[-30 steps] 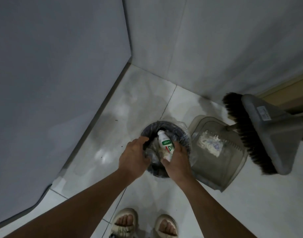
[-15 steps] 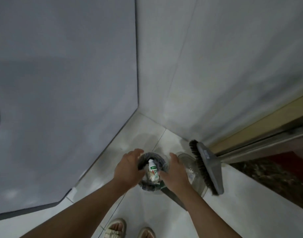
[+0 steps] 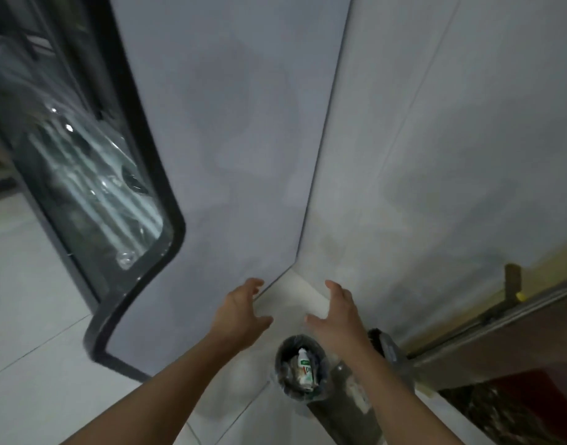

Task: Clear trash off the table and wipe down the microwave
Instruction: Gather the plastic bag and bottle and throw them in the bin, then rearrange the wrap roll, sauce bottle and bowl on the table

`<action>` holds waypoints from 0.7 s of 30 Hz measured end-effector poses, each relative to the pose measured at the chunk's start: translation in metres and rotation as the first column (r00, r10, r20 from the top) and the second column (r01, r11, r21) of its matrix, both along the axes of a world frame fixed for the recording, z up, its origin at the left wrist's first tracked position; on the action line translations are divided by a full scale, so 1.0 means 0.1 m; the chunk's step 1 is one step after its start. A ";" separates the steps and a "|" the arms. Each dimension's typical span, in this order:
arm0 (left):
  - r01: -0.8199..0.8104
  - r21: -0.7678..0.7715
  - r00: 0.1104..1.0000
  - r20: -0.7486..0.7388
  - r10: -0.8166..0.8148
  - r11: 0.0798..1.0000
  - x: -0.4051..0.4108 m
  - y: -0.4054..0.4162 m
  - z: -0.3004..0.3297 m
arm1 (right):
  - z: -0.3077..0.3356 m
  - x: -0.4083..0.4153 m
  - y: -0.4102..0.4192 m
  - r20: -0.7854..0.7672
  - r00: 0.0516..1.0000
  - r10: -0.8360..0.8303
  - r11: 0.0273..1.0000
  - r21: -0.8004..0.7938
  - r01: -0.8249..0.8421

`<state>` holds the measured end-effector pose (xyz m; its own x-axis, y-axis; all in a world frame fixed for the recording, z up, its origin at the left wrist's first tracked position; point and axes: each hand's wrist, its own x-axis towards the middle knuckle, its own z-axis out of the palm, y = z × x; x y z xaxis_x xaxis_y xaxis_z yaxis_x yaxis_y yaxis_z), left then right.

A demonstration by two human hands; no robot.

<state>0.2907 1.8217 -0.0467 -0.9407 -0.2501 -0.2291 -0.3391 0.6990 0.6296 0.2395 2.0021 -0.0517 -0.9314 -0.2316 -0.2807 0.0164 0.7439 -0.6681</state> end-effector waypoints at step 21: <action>-0.341 -0.021 0.918 -0.220 0.328 0.940 2.82 -2.52 1.35 | 1.44 2.09 -2.65 -0.251 0.884 0.395 0.908 -0.037 -0.417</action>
